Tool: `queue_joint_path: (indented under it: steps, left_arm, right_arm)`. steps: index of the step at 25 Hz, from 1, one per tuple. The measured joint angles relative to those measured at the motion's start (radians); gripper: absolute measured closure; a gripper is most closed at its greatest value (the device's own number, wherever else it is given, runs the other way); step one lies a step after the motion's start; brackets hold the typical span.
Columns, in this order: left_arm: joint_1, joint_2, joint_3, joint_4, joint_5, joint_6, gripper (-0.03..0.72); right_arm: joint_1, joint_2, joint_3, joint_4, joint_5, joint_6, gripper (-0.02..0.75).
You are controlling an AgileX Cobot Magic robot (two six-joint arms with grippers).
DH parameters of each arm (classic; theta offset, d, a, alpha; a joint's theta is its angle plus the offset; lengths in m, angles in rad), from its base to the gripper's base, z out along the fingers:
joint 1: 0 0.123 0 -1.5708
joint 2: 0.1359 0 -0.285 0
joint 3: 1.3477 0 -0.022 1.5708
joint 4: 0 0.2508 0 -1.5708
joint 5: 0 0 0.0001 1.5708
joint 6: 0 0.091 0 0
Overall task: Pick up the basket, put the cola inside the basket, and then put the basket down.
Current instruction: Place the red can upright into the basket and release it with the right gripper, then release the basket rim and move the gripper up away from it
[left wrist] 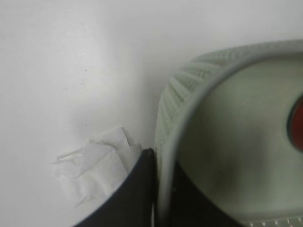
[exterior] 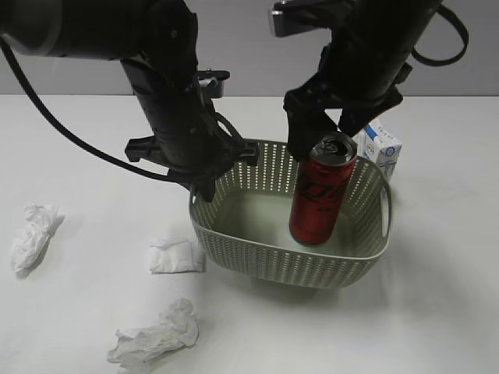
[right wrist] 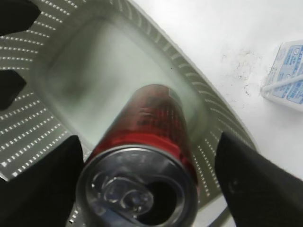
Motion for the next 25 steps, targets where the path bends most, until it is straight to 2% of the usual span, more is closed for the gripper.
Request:
queue_joint_path:
  steps: [6, 9, 17, 22, 25]
  left_arm:
    - [0.000, 0.000, 0.000, -0.001, 0.004, 0.000, 0.690]
    - [0.000, 0.000, 0.000, -0.004, 0.008, 0.000, 0.690]
    - [0.060, 0.000, 0.000, -0.064, 0.026, 0.000, 0.690]
    - [0.093, 0.000, 0.000, -0.068, 0.005, 0.000, 0.690]
    - [0.109, 0.000, 0.000, -0.074, -0.028, 0.000, 0.690]
  right_arm:
    - [-0.004, -0.007, -0.201, -0.004, 0.074, 0.016, 0.080]
    - [-0.034, -0.013, -0.272, -0.013, 0.078, 0.030, 0.085]
    - [-0.307, -0.028, -0.249, -0.018, 0.084, 0.035, 0.113]
    - [-0.454, -0.144, -0.119, -0.030, 0.084, 0.028, 0.132]
    - [-0.502, -0.255, -0.009, -0.063, 0.085, 0.019, 0.139]
